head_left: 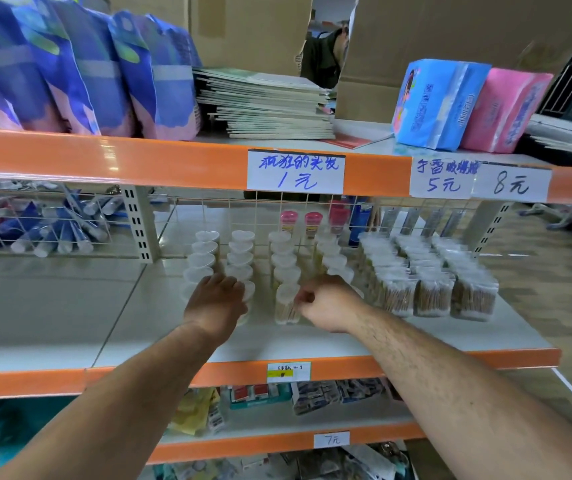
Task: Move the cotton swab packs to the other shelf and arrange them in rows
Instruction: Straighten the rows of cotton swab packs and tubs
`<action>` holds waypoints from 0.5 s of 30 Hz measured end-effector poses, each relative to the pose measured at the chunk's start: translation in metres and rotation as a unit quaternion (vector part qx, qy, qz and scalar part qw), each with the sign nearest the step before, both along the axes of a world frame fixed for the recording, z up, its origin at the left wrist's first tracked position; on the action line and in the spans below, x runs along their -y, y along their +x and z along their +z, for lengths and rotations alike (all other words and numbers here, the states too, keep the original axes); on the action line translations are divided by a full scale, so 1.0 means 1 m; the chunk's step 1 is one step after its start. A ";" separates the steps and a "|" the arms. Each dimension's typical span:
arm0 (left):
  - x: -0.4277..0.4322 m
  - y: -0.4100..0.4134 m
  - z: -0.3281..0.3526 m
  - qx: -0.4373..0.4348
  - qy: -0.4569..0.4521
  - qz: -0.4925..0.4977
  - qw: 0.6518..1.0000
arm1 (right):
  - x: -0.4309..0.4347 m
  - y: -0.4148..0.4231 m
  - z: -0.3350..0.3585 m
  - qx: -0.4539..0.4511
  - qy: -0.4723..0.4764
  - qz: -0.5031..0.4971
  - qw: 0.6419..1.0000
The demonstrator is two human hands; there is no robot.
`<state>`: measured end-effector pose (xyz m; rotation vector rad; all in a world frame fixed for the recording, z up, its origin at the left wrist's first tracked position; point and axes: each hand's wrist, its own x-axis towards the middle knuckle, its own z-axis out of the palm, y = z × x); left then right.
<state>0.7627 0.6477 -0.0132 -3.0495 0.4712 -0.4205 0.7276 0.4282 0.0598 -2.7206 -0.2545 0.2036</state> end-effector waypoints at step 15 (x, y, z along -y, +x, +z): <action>-0.001 -0.014 0.005 0.029 -0.074 0.032 0.996 | 0.003 0.008 -0.006 0.009 -0.047 -0.021 0.999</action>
